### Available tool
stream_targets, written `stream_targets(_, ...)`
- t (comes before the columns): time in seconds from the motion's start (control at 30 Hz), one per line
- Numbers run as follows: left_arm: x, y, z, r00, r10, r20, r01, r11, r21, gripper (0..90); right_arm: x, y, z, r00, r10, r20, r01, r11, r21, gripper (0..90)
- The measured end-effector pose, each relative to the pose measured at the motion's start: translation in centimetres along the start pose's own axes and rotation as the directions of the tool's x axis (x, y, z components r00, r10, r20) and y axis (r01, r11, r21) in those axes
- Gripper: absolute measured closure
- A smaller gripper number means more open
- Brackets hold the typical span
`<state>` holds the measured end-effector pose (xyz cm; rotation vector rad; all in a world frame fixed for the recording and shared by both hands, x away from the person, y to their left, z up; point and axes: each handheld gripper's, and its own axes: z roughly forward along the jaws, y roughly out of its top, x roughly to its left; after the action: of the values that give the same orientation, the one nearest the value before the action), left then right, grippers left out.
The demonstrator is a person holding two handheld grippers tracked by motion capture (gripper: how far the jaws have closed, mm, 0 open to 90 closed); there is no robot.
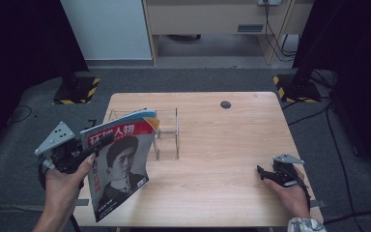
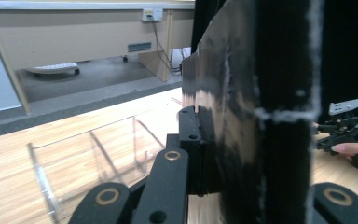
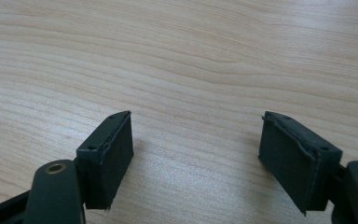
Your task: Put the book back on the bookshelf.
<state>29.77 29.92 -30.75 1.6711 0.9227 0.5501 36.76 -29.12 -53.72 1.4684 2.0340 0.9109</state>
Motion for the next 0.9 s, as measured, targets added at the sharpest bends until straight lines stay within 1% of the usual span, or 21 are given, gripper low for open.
stream_targets(0.3,1.1,-0.2,-1.3,0.9995,-0.007,-0.031,0.007,1.0000,-0.005,86.7,0.0,0.0,0.0,1.0000,0.002,-0.001,-0.002,1.000,0.001,26.0)
stream_targets(0.43,1.9,-0.3,-2.0,0.9984,-0.009,-0.055,0.009,0.9999,-0.008,86.7,0.0,0.0,0.0,1.0000,0.002,-0.002,-0.002,1.000,0.001,25.8)
stream_targets(0.57,2.2,-0.3,-2.6,0.9977,-0.005,-0.068,0.005,1.0000,-0.006,86.7,0.0,0.1,0.1,1.0000,0.001,-0.002,-0.001,1.000,0.000,25.8)
stream_targets(0.7,2.9,-0.3,-3.2,0.9960,-0.016,-0.087,0.015,0.9998,-0.013,86.7,0.0,0.1,0.1,1.0000,0.001,-0.002,-0.001,1.000,0.001,25.8)
stream_targets(0.73,2.9,-0.3,-3.2,0.9960,-0.016,-0.087,0.015,0.9998,-0.013,86.7,0.0,0.1,0.1,1.0000,0.001,-0.002,-0.001,1.000,0.001,25.8)
stream_targets(0.77,3.0,-0.3,-3.2,0.9954,-0.016,-0.094,0.015,0.9998,-0.010,86.7,0.0,0.1,0.1,1.0000,0.002,-0.002,-0.002,1.000,0.001,25.7)
stream_targets(0.83,3.2,-0.2,-3.2,0.9949,0.001,-0.101,-0.001,1.0000,-0.001,86.7,0.0,0.1,0.1,1.0000,0.002,-0.002,-0.002,1.000,0.001,25.8)
stream_targets(0.9,3.3,-0.2,-3.2,0.9944,0.003,-0.106,-0.004,0.9999,-0.011,86.6,0.0,0.1,0.1,1.0000,0.001,-0.002,-0.001,1.000,0.001,25.8)
